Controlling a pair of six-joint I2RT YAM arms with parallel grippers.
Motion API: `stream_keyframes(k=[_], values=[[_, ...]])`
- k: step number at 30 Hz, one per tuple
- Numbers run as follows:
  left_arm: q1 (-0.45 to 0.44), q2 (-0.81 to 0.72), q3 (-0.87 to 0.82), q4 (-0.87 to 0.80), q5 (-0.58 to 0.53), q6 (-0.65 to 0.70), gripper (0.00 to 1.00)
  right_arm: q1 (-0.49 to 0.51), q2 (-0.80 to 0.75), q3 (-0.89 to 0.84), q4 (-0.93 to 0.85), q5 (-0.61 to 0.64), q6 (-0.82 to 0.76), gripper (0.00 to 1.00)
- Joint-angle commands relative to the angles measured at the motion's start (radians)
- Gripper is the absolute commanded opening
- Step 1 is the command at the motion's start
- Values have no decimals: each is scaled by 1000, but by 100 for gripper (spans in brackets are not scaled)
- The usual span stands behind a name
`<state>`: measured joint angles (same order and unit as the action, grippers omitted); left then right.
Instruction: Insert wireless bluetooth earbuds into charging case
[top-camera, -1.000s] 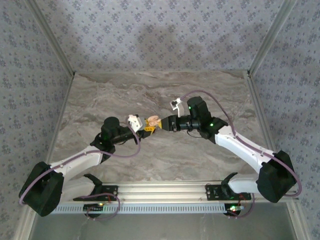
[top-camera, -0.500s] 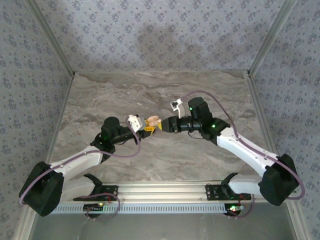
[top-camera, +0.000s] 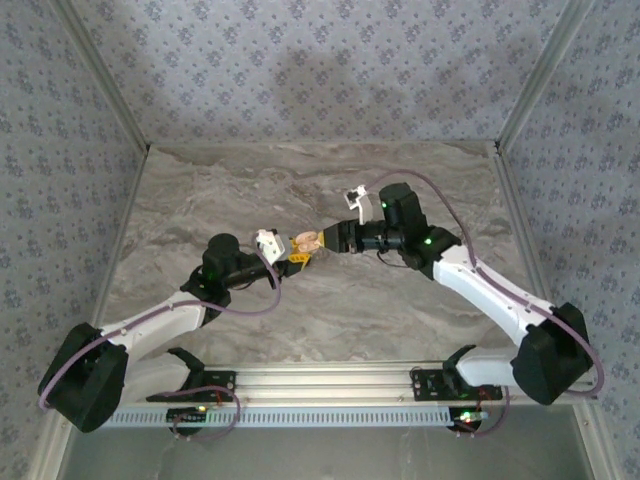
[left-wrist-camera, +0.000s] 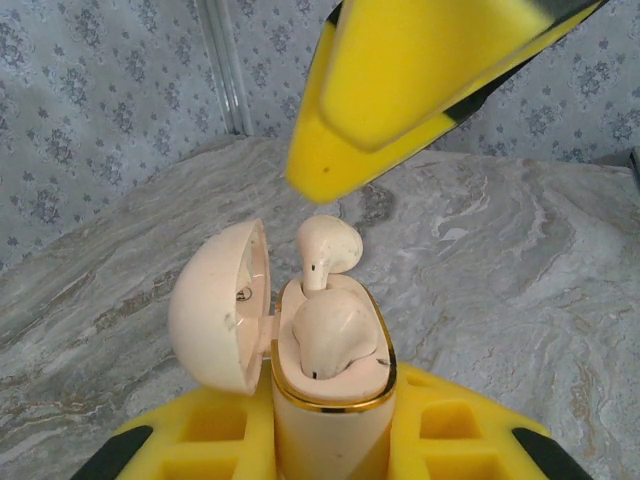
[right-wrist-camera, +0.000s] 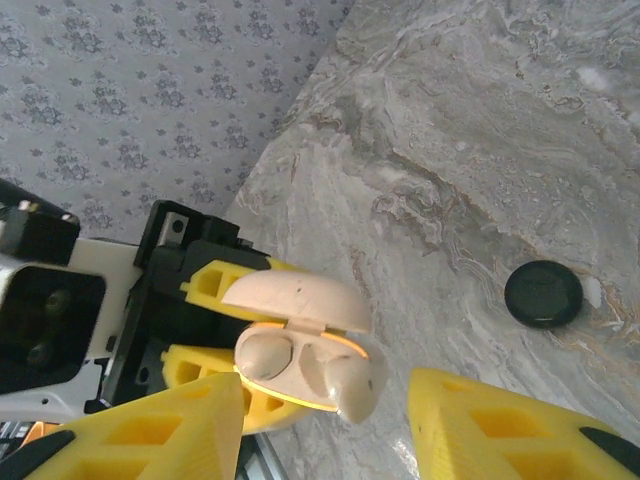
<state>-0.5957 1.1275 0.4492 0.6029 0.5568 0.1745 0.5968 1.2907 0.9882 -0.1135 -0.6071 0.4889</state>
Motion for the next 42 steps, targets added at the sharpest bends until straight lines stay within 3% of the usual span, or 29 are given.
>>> stream_keyframes(k=[1, 10, 21, 28, 36, 42], values=[[-1, -5, 23, 35, 20, 3, 2, 3, 20, 33, 22, -38, -14, 46], [-1, -6, 19, 35, 17, -1, 2, 24, -10, -3, 20, -46, 14, 35], [-1, -12, 17, 31, 15, -1, 2, 47, -14, -18, 20, -48, 31, 30], [-2, -17, 17, 29, 14, 0, 2, 46, -49, -52, 14, -11, 47, 32], [-1, -18, 17, 29, 14, 0, 2, 46, -62, -65, 9, 15, 51, 43], [-1, -20, 19, 30, 15, 2, 2, 45, -59, -64, 42, -4, 60, 36]])
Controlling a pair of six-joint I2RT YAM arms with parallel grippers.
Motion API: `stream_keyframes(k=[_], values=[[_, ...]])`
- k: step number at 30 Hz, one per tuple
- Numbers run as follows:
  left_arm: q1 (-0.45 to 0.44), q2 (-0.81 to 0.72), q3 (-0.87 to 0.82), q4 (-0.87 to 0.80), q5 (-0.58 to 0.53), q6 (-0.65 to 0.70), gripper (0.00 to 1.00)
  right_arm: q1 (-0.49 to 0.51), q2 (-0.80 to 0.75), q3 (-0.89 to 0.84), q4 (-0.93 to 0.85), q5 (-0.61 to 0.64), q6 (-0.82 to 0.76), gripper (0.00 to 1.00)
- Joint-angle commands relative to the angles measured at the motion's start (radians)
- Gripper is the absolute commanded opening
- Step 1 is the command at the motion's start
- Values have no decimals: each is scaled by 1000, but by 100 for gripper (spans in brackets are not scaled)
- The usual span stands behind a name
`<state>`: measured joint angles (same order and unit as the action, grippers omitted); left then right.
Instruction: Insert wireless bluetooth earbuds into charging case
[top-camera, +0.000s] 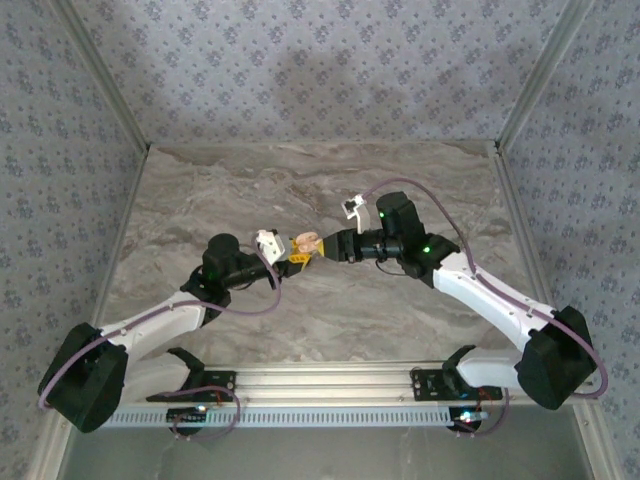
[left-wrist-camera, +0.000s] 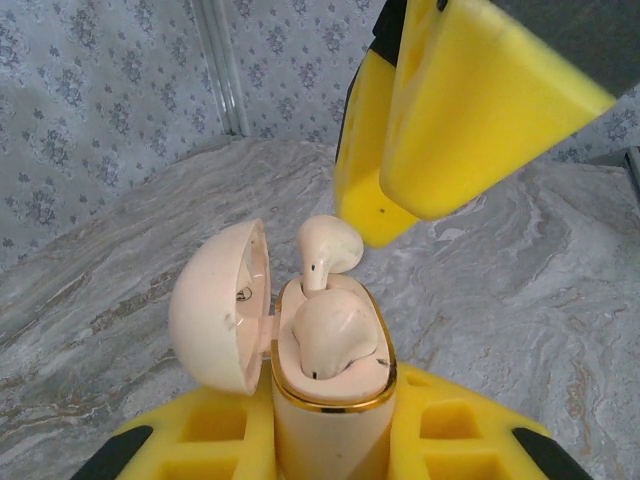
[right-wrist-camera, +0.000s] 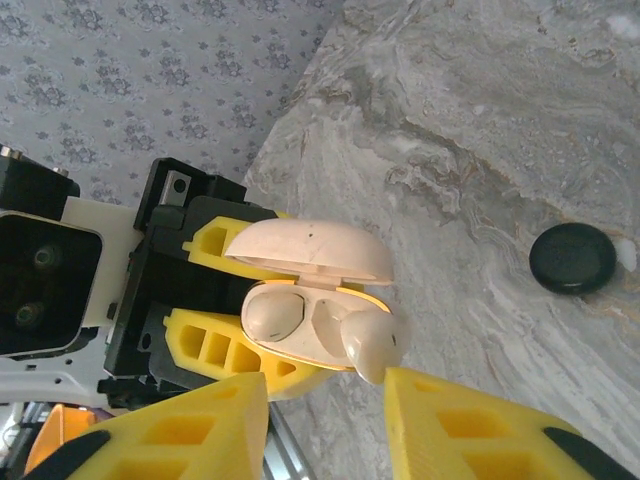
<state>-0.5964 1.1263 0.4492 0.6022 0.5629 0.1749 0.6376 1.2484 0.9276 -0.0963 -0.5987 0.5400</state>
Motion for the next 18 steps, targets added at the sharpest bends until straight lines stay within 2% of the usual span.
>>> stream_keyframes(k=[1, 11, 18], values=[[0, -19, 19, 30, 9, 1, 2, 7, -15, -3, 28, -17, 10, 35], [0, -21, 20, 27, 11, 0, 2, 24, -17, 1, 57, -47, 17, 30], [0, -25, 18, 27, 11, 0, 2, 28, -29, -2, 33, -19, 6, 32]])
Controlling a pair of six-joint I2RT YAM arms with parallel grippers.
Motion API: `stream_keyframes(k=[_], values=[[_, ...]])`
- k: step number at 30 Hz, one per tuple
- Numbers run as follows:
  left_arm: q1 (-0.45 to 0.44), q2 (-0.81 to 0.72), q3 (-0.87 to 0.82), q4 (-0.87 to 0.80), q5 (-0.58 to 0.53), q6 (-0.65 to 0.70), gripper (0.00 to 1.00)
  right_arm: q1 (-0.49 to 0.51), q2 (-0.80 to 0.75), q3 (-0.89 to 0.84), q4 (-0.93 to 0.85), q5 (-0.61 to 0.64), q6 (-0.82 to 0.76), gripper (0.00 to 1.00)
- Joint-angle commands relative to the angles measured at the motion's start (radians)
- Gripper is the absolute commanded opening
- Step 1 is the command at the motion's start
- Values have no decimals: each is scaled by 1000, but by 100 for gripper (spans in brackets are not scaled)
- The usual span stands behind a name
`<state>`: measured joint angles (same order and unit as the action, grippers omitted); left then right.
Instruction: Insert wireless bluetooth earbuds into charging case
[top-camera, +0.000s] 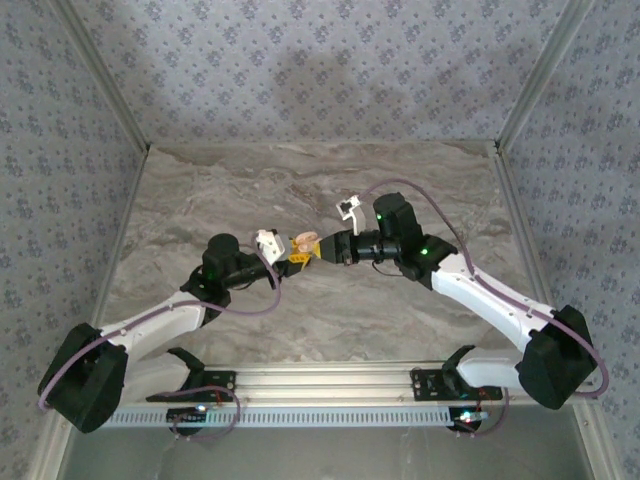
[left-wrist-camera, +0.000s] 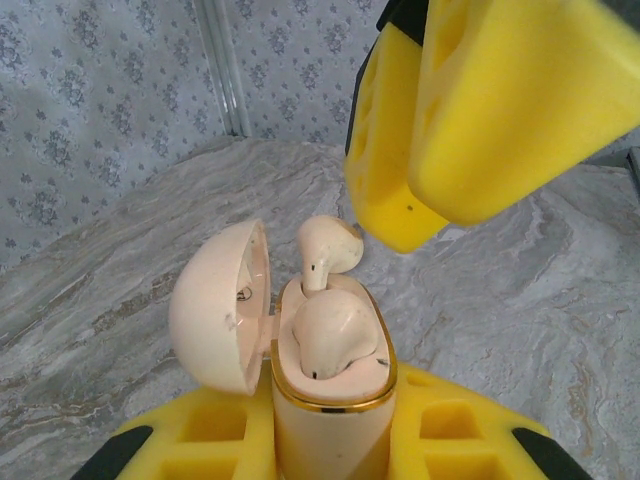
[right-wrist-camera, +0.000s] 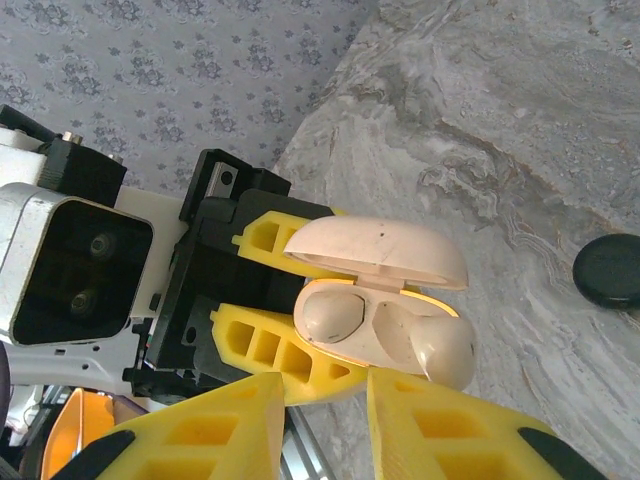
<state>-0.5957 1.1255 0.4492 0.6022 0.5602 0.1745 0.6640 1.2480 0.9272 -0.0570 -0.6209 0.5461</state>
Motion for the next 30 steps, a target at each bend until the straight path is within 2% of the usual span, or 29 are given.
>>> stream_keyframes(k=[1, 6, 15, 23, 30], values=[[-1, -26, 18, 25, 14, 0, 2, -3, -41, -4, -17, 22, -4, 36], [-1, -27, 16, 27, 18, -1, 2, -40, -74, -27, -40, 66, -10, 45], [-1, -14, 19, 42, 23, -9, 2, -32, 0, -4, -17, 57, -11, 48], [-1, -20, 14, 36, 14, -4, 2, -23, 7, -2, 23, 12, 6, 37], [-1, -26, 14, 33, 7, 2, 2, -12, 19, 7, 42, -7, 9, 33]])
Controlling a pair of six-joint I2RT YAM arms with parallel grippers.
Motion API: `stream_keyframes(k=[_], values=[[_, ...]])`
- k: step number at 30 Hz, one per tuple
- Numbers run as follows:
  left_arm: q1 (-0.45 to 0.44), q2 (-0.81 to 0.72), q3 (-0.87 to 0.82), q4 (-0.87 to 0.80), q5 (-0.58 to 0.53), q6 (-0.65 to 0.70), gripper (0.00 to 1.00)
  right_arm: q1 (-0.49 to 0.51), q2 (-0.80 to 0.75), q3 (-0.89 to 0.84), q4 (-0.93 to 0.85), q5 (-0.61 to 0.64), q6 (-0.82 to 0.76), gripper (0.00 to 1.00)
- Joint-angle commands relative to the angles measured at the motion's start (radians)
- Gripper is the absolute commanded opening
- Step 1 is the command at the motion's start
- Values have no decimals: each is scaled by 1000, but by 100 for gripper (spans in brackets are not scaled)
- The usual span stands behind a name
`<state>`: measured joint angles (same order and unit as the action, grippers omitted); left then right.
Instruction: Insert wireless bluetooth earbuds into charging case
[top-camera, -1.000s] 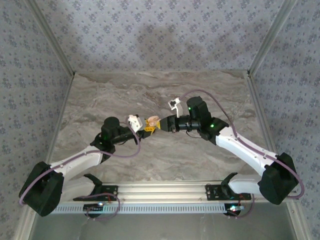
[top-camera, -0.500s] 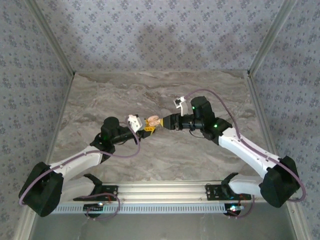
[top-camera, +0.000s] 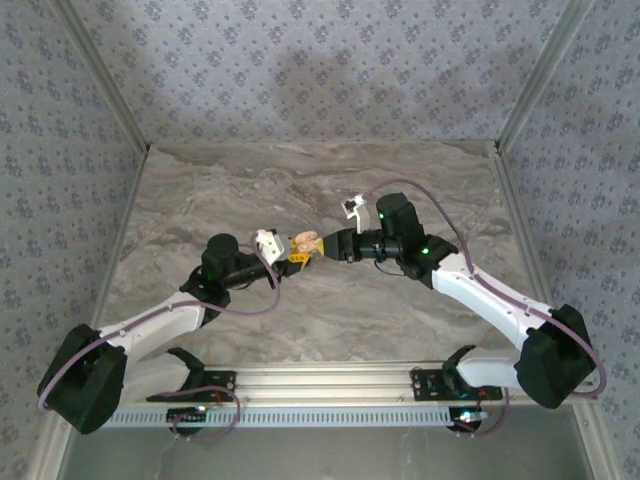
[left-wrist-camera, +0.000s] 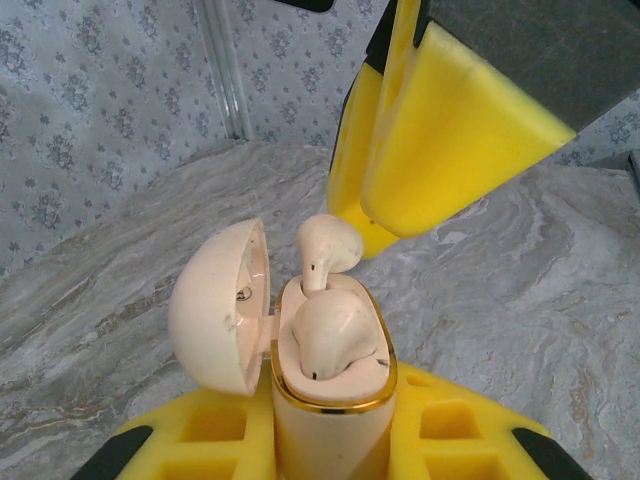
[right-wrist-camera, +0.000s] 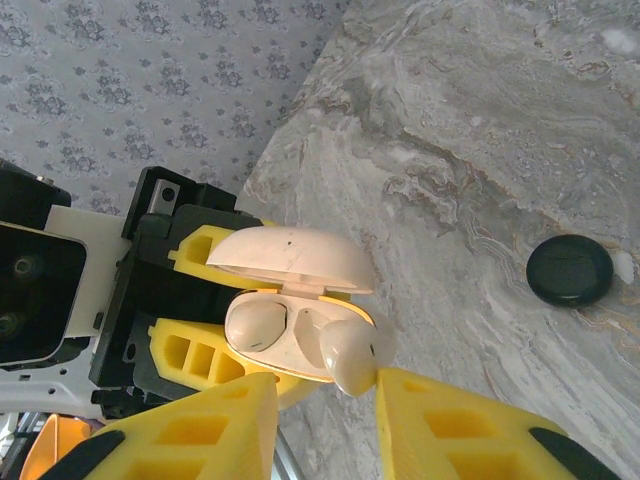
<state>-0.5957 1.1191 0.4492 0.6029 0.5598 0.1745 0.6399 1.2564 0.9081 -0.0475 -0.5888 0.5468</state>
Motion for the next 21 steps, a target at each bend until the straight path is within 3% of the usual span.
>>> stream_keyframes(k=[1, 21], values=[[-1, -19, 14, 31, 8, 2, 2, 13, 12, 27, 34, -42, 10, 32], [-1, -19, 16, 28, 12, 5, 2, 35, -8, 29, 42, -50, 8, 27]])
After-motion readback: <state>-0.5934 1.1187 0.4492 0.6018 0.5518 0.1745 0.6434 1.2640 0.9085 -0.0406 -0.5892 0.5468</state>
